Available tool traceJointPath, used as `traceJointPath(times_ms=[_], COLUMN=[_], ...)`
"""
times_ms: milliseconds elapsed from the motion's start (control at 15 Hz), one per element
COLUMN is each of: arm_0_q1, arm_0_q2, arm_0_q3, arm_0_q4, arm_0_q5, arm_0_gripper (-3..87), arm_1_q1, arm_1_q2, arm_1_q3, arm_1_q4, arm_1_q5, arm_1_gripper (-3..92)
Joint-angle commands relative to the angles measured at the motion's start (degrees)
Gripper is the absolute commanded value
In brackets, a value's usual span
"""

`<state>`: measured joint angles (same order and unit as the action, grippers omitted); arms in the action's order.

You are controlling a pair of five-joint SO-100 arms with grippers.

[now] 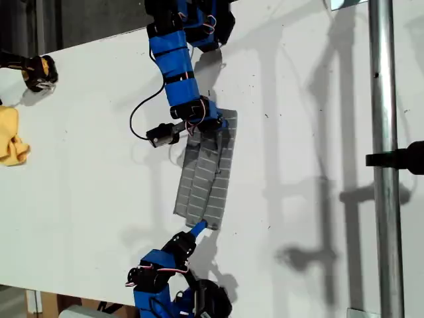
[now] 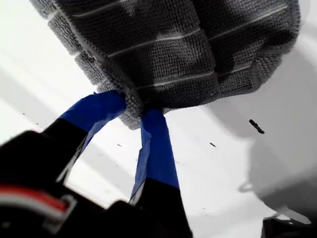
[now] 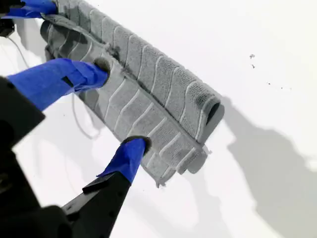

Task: Grasp corners of a towel and fold twice.

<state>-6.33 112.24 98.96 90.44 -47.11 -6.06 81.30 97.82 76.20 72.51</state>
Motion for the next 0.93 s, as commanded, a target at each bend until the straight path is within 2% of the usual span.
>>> traceJointPath(times_ms=[0,333,467,667,867], arm_0_q1=[0.3,-1.4,-2.5,-6.4,-10.8], arm_0_q2=[2.1,1.1,1.1,2.2,-0.4], arm_0_q3=[-0.4,0.0,3.5,11.3,14.2], arm_0_q4=[-0.7,1.1,-0.3,-5.2,-13.2], arm_0_q5=[-0.3,0.3,3.8,10.5,13.2], arm_0_gripper=[23.9,22.7,25.0,29.3,33.3], arm_1_q1=[-0.1,-0.6,-0.8,-1.0,-1.4], arm_1_q2=[3.7,4.7,4.9,6.1,6.2], arm_1_q3=[-0.4,-0.2,-0.2,-0.2,-0.2], arm_1_q4=[-1.3,-2.1,-2.5,-2.6,-2.8], arm_1_q5=[-0.8,-1.0,-1.0,-1.1,-1.0], arm_1_gripper=[2.3,0.1,0.0,0.0,0.0])
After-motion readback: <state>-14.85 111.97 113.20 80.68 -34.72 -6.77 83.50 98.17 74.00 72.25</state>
